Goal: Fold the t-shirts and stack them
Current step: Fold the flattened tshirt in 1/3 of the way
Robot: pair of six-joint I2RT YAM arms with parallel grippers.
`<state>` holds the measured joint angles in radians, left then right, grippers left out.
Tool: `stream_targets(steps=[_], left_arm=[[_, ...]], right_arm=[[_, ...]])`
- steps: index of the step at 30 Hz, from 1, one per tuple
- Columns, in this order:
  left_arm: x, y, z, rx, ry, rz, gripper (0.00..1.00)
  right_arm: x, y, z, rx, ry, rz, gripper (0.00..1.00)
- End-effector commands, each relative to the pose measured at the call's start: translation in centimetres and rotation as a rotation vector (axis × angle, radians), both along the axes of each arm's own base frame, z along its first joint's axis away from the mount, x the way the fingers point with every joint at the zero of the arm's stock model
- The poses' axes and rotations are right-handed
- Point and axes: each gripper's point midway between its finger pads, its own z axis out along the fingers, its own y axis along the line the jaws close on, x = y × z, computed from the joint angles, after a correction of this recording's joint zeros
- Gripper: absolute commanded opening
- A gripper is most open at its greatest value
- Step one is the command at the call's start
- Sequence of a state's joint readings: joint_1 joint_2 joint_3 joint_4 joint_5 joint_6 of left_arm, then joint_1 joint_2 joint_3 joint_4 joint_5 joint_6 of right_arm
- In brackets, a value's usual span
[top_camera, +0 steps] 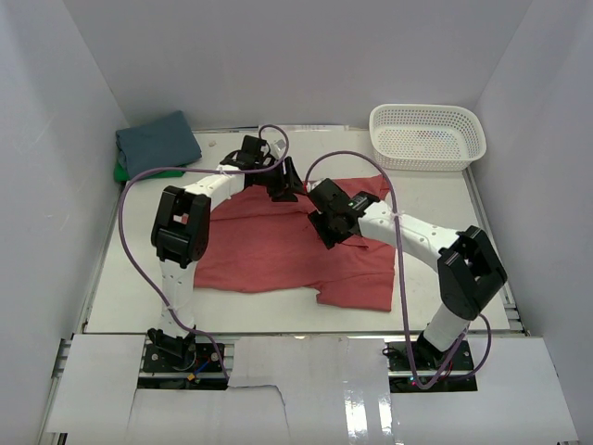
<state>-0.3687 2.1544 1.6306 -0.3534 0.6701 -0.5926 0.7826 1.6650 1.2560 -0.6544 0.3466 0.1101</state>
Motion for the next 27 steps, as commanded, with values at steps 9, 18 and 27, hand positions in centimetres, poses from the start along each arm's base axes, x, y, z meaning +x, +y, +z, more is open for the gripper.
stream_targets(steps=[9, 18, 27], left_arm=[[0.8, 9.5, 1.7, -0.099, 0.103, 0.222, 0.62], [0.2, 11.8, -0.4, -0.093, 0.134, 0.247, 0.62], [0.3, 11.9, -0.2, -0.098, 0.120, 0.239, 0.62]], right_arm=[[0.7, 5.6, -0.7, -0.117, -0.066, 0.168, 0.38], [2.7, 8.4, -2.7, -0.160, -0.044, 0.186, 0.51], [4.0, 8.1, -4.0, -0.202, -0.033, 0.159, 0.47]])
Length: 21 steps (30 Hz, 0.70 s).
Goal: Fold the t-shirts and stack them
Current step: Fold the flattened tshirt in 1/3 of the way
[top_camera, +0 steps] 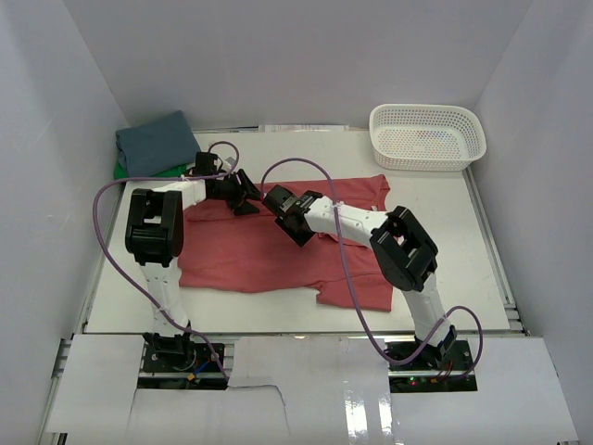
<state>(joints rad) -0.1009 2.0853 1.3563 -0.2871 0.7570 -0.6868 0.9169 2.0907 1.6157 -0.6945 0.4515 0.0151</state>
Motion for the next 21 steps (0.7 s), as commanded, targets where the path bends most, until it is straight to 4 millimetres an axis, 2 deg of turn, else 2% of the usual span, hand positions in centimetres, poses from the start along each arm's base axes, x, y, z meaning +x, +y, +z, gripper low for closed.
stream_targets(steps=[1, 12, 17, 21], left_arm=[[0.4, 0.0, 3.8, -0.024, -0.110, -0.024, 0.62], [0.5, -0.1, 3.8, -0.029, -0.109, -0.028, 0.62], [0.6, -0.1, 3.9, -0.029, -0.113, -0.029, 0.62], [0.6, 0.0, 3.9, -0.028, -0.111, -0.030, 0.62]], right_arm=[[1.2, -0.3, 1.0, -0.004, -0.026, -0.026, 0.45], [3.0, -2.5, 0.5, 0.005, -0.004, -0.114, 0.41], [2.9, -2.6, -0.4, 0.011, 0.032, -0.114, 0.40], [2.5, -2.6, 0.0, 0.021, 0.037, -0.114, 0.40]])
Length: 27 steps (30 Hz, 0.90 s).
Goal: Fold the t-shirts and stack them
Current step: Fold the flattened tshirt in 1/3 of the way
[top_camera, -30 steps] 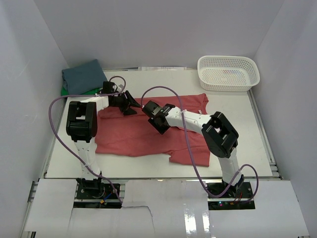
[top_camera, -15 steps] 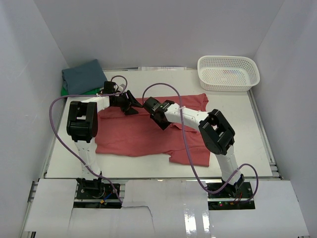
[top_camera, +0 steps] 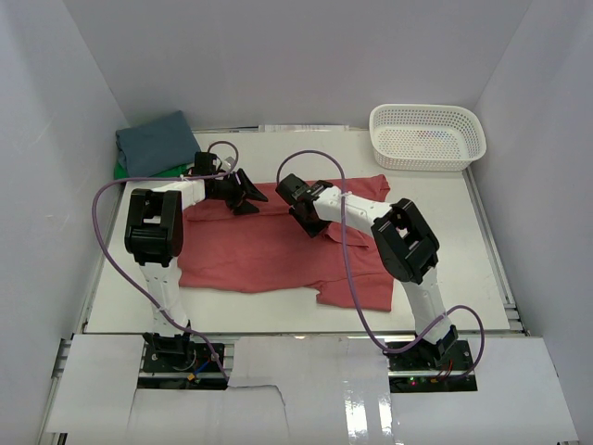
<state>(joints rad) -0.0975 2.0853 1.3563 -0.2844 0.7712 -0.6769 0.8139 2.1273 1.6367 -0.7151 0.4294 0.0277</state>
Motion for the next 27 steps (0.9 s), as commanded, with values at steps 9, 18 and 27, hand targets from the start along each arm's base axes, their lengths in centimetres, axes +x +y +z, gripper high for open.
stream_targets(steps=[9, 18, 27], left_arm=[[0.7, -0.1, 3.9, -0.025, -0.102, -0.019, 0.62], [0.7, -0.1, 3.8, -0.024, -0.102, -0.021, 0.62], [0.9, -0.2, 3.9, -0.025, -0.105, -0.023, 0.62]], right_arm=[[-1.0, 0.8, 1.8, 0.070, 0.017, 0.001, 0.40], [-1.5, 0.2, 0.1, 0.031, 0.046, -0.014, 0.34], [-1.2, 0.6, 0.5, 0.051, 0.051, -0.019, 0.12]])
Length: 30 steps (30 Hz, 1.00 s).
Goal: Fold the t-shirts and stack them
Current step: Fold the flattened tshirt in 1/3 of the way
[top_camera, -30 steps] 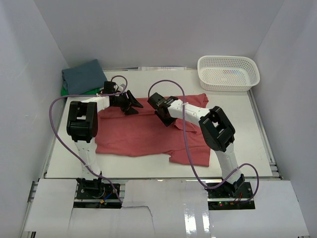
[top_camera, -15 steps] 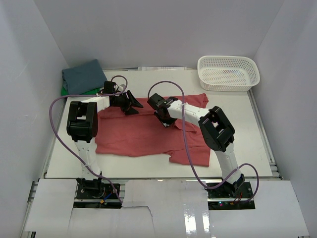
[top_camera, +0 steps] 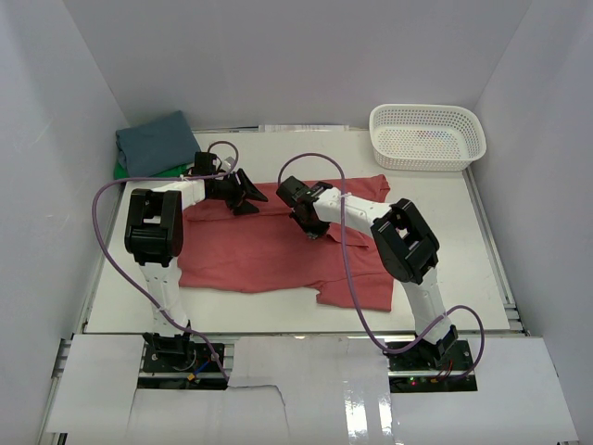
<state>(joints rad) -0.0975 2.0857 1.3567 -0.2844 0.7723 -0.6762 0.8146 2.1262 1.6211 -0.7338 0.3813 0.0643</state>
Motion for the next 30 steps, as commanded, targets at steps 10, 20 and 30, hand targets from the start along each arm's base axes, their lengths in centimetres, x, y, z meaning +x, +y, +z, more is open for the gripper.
stream_targets(steps=[10, 20, 30], left_arm=[[0.8, -0.1, 3.7, -0.023, -0.101, -0.023, 0.62], [0.7, -0.2, 3.9, -0.026, -0.103, -0.025, 0.62], [0.5, 0.0, 4.7, -0.020, -0.119, -0.033, 0.62]], right_arm=[[-1.7, 4.3, 2.4, 0.216, 0.114, 0.019, 0.08], [-3.4, 5.6, 1.5, 0.281, 0.221, 0.019, 0.26], [-1.7, 4.7, 4.3, 0.393, 0.219, -0.055, 0.41]])
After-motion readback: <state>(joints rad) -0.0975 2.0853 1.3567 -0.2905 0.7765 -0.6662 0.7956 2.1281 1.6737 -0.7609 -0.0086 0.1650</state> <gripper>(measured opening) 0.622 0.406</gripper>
